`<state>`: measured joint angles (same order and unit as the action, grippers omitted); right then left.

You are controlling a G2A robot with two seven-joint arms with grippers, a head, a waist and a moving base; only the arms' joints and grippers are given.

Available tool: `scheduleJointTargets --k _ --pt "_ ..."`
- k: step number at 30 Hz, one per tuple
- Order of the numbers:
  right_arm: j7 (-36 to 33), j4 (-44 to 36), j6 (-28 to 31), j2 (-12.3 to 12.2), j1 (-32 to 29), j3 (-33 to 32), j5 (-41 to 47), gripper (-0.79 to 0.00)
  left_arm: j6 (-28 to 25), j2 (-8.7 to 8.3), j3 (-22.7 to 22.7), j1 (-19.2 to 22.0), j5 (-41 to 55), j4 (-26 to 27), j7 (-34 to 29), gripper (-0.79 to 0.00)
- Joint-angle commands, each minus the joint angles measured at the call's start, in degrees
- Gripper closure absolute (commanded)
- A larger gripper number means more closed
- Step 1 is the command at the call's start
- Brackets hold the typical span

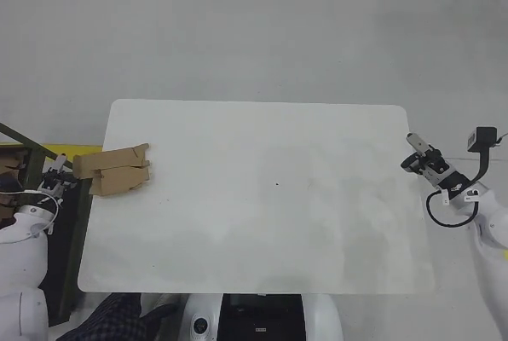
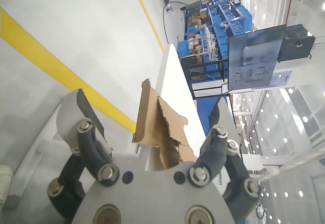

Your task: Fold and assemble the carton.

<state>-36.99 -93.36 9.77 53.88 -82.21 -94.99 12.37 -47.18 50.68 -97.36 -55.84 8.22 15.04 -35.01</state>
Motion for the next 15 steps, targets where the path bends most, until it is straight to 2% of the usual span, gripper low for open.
scheduleJointTargets --k 1,5,7,9,11,12,13,15 --pt "0.0 0.0 0.0 0.0 0.0 0.0 0.0 -0.785 0.0 0.20 0.5 0.5 -0.9 -0.5 0.8 -0.785" --pt "0.0 0.0 0.0 0.0 0.0 0.0 0.0 -0.785 -0.2 0.48 1.4 1.3 -2.2 -1.2 1.9 -0.767" --pt "0.0 0.0 0.0 0.0 0.0 0.0 0.0 -0.785 -0.4 0.60 1.6 1.6 -2.4 -1.5 2.1 -0.616" --pt "0.0 0.0 0.0 0.0 0.0 0.0 0.0 -0.785 -0.6 0.68 1.7 1.7 -2.4 -1.7 2.0 -0.369" --pt "0.0 0.0 0.0 0.0 0.0 0.0 0.0 -0.785 -0.8 0.74 1.8 1.8 -2.3 -1.9 1.8 -0.314" --pt "0.0 0.0 0.0 0.0 0.0 0.0 0.0 -0.785 -0.8 0.77 1.8 1.8 -2.2 -1.9 1.5 -0.237" --pt "0.0 0.0 0.0 0.0 0.0 0.0 0.0 -0.785 -0.9 0.78 1.9 1.9 -2.1 -1.9 1.3 -0.219" --pt "0.0 0.0 0.0 0.0 0.0 0.0 0.0 -0.785 -1.0 0.83 1.8 2.0 -1.7 -2.0 0.8 -0.068"
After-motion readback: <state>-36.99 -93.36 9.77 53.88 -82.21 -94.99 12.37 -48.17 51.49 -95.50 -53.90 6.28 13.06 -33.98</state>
